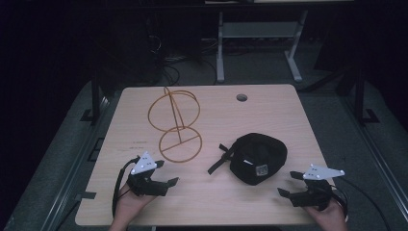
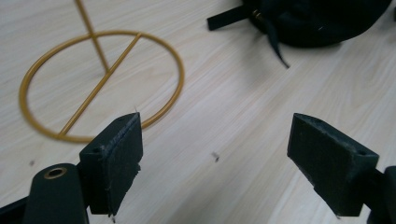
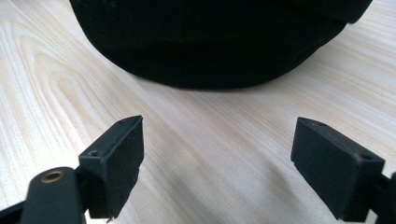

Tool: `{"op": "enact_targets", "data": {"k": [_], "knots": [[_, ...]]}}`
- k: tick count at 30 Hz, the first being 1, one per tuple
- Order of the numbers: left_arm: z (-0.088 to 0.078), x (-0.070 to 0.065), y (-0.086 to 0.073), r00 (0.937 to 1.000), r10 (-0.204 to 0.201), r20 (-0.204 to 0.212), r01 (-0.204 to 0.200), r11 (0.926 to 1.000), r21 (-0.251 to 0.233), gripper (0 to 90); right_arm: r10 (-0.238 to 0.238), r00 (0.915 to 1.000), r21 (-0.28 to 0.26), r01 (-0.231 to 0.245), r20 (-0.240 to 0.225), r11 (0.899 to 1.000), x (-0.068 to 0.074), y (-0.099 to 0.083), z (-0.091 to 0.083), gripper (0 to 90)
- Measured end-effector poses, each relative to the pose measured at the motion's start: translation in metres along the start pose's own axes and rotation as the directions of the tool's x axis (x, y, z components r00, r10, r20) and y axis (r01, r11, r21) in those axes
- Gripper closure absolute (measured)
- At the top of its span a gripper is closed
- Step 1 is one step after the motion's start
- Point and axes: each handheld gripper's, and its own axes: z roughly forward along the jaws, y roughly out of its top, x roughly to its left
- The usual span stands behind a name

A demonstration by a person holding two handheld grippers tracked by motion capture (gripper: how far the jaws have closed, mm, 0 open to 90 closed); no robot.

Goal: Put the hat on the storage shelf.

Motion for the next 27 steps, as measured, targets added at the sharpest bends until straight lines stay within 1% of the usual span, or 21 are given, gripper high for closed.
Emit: {"op": "enact_targets", "data": {"k": [1, 2, 4, 5, 8, 10, 11, 12, 13, 14, 19, 20, 22, 24, 25, 27], "knots": [[0.001, -0.003, 0.005, 0.9999, 0.014, 0.010, -0.014, 0.9999, -0.002, 18.0, 0.001, 1.0000, -0.006, -0.001, 0.002, 1.000, 0.001, 0.001, -0.002, 16.4], [0.001, -0.003, 0.005, 0.9999, 0.014, 0.010, -0.014, 0.9999, -0.002, 17.9, 0.001, 1.0000, -0.006, -0.001, 0.002, 1.000, 0.001, 0.001, -0.002, 16.4], [0.003, -0.008, 0.011, 0.9993, 0.021, 0.030, -0.020, 0.9997, -0.011, 17.9, 0.000, 1.0000, -0.020, 0.000, 0.004, 1.000, 0.004, 0.001, -0.005, 16.4], [0.003, -0.008, 0.011, 0.9993, 0.021, 0.030, -0.020, 0.9997, -0.011, 18.0, 0.000, 1.0000, -0.020, 0.000, 0.004, 1.000, 0.004, 0.001, -0.005, 16.4], [0.008, -0.014, 0.022, 0.9976, 0.039, 0.057, -0.038, 0.9991, -0.018, 17.9, 0.002, 1.0000, -0.029, -0.002, 0.006, 1.000, 0.006, 0.000, -0.008, 16.4], [0.010, -0.016, 0.024, 0.9972, 0.043, 0.062, -0.042, 0.9989, -0.019, 17.9, -0.002, 1.0000, -0.037, 0.002, 0.007, 0.999, 0.006, 0.000, -0.009, 16.4], [0.013, -0.019, 0.031, 0.9956, 0.055, 0.076, -0.054, 0.9983, -0.021, 17.9, 0.001, 1.0000, -0.040, -0.001, 0.006, 0.999, 0.006, 0.000, -0.009, 16.4], [0.013, -0.019, 0.031, 0.9956, 0.055, 0.076, -0.054, 0.9983, -0.021, 17.9, 0.001, 1.0000, -0.040, -0.001, 0.006, 0.999, 0.006, 0.000, -0.009, 16.4], [0.016, -0.022, 0.037, 0.9936, 0.065, 0.093, -0.063, 0.9977, -0.026, 17.9, 0.006, 1.0000, -0.042, -0.005, 0.004, 0.999, 0.006, 0.000, -0.009, 16.3], [0.016, -0.022, 0.037, 0.9936, 0.065, 0.093, -0.063, 0.9977, -0.026, 17.9, 0.006, 1.0000, -0.042, -0.005, 0.004, 0.999, 0.006, 0.000, -0.009, 16.3], [0.025, -0.035, 0.055, 0.9857, 0.105, 0.132, -0.102, 0.9942, -0.034, 17.9, 0.010, 1.0000, -0.047, -0.009, 0.003, 0.999, 0.005, -0.001, -0.011, 16.3], [0.028, -0.039, 0.059, 0.9825, 0.116, 0.146, -0.112, 0.9930, -0.036, 17.9, 0.011, 0.9999, -0.049, -0.011, 0.002, 0.999, 0.004, -0.001, -0.011, 16.3], [0.031, -0.044, 0.065, 0.9783, 0.128, 0.163, -0.123, 0.9917, -0.038, 17.9, 0.012, 0.9999, -0.055, -0.012, 0.000, 0.998, 0.004, 0.000, -0.011, 16.2], [0.037, -0.051, 0.074, 0.9704, 0.147, 0.192, -0.143, 0.9892, -0.033, 17.9, 0.015, 0.9999, -0.052, -0.016, -0.004, 0.999, 0.004, -0.001, -0.011, 16.2], [0.037, -0.051, 0.074, 0.9704, 0.147, 0.192, -0.143, 0.9892, -0.033, 17.9, 0.015, 0.9999, -0.052, -0.016, -0.004, 0.999, 0.004, -0.001, -0.011, 16.2], [0.044, -0.059, 0.084, 0.9621, 0.172, 0.211, -0.169, 0.9851, -0.032, 17.9, 0.009, 0.9999, -0.054, -0.009, -0.007, 0.999, 0.004, -0.001, -0.011, 16.2]]}}
